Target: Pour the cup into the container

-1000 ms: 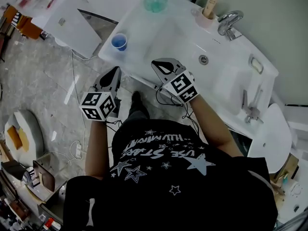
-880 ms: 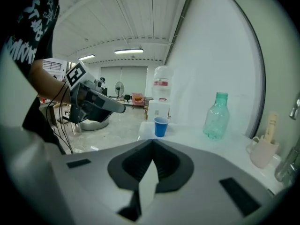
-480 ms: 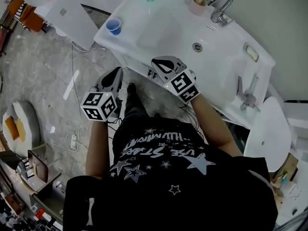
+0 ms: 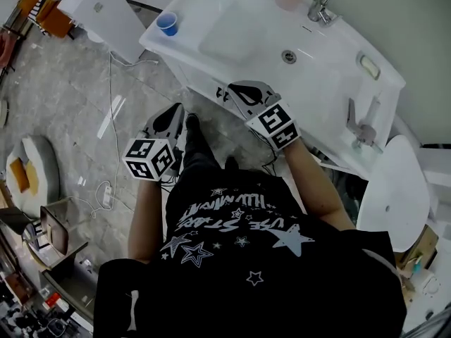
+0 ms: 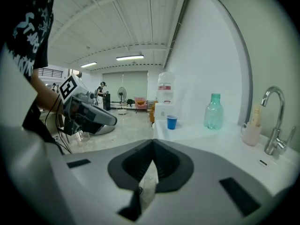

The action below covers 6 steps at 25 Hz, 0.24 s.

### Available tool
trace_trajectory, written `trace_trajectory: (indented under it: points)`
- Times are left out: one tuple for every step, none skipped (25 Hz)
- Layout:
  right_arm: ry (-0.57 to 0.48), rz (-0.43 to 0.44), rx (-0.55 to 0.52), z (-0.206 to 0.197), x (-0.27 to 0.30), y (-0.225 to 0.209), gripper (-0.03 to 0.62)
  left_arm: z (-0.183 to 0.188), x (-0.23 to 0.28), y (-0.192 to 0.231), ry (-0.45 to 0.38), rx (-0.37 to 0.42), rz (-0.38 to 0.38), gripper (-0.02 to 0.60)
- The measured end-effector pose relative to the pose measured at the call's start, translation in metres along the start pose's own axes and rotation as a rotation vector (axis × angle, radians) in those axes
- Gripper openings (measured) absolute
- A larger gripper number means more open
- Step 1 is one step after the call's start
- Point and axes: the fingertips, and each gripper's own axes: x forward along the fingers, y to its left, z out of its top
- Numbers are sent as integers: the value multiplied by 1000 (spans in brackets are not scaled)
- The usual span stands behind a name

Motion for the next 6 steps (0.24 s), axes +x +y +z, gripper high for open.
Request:
trace_trajectory:
  points:
    - [-2,4,-1,1,-2,3,5,-2,-2,-2,1,0,2,9]
    - [-4,8,-1,2,-3,5,5,-3,-5,-3,1,0,3,9]
    - [-5,10,-2,2,-5,7,5,-4,-6,-5,1,-1,4,9]
    - [-5,12,-3,1,-6,9,5,-5,-8,-7,0,-1,3,9]
    - [-5,12,-3,0,-8,10,5,-7,-9,-9,0,-1,3,9]
    - [-5,13,-4,0,-9,11,5,-8,-11,-11,-1,-1,2,9]
